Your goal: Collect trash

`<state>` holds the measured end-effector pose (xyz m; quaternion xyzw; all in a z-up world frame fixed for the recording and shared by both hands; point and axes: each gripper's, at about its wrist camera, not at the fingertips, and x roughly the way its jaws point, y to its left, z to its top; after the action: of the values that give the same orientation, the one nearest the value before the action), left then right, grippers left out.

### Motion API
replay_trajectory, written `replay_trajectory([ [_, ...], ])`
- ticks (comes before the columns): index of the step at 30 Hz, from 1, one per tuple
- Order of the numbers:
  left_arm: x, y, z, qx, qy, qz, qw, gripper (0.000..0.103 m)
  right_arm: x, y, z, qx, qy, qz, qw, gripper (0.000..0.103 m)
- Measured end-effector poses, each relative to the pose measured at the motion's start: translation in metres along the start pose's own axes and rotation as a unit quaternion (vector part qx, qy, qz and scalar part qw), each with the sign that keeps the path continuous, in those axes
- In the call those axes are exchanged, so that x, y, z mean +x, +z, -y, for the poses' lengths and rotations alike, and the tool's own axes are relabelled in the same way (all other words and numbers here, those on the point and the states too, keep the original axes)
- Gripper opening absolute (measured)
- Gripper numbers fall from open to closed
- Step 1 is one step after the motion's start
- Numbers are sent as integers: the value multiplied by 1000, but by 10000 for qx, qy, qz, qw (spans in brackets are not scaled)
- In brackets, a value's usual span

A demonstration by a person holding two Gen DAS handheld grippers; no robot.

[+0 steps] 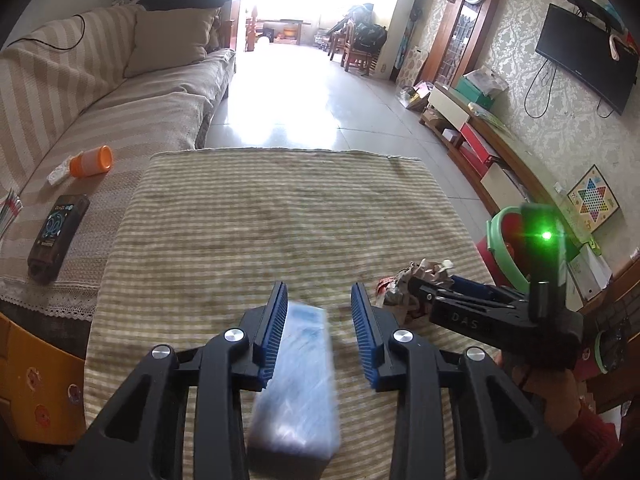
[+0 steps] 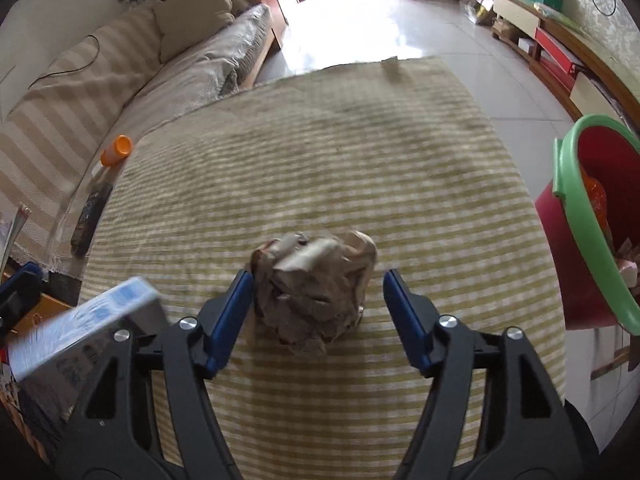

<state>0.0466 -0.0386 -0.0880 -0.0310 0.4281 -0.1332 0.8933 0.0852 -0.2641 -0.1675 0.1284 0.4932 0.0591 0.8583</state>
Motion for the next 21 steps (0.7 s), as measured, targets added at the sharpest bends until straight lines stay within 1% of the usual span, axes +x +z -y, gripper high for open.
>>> replay_trajectory([
  [1, 0, 1, 2, 22, 25, 11, 10000, 30, 3, -1, 1, 70, 110, -75, 9999, 44],
  [3, 2, 0, 0, 41, 77, -26, 10000, 30, 1, -1, 0, 130, 142, -51, 9998, 36],
  [4, 3, -2, 0, 27, 91, -57, 9999, 30, -2, -2, 0, 109, 137, -9, 9998, 34],
  [5, 5, -3, -3, 17, 99, -122, 9999, 30, -6, -3, -1, 116, 185, 38, 9998, 33],
  [8, 6, -11, -11, 63, 134, -249, 9996, 35, -22, -10, 1, 115, 242, 217, 9994, 33],
  [10, 7, -22, -19, 224, 222, -379, 9988, 49, -35, -13, 5, 186, 284, 347, 9988, 33],
  [11, 7, -30, -22, 319, 273, -465, 9980, 52, -39, -15, 6, 234, 318, 404, 9984, 33],
  [12, 8, -35, -25, 368, 331, -547, 9973, 58, -45, -17, 8, 267, 335, 467, 9980, 33],
  [13, 9, -43, -29, 383, 406, -637, 9964, 61, -49, -18, 8, 275, 323, 512, 9978, 33],
  [16, 16, -64, -39, 193, 533, -935, 9940, 65, -59, -24, 10, 295, 256, 628, 9973, 33],
  [19, 33, -78, -47, -101, 597, -1185, 9911, 66, -65, -28, 9, 276, 223, 678, 9971, 33],
  [21, 41, -82, -48, -250, 483, -1160, 9918, 73, -69, -30, 7, 235, 211, 701, 9970, 33],
])
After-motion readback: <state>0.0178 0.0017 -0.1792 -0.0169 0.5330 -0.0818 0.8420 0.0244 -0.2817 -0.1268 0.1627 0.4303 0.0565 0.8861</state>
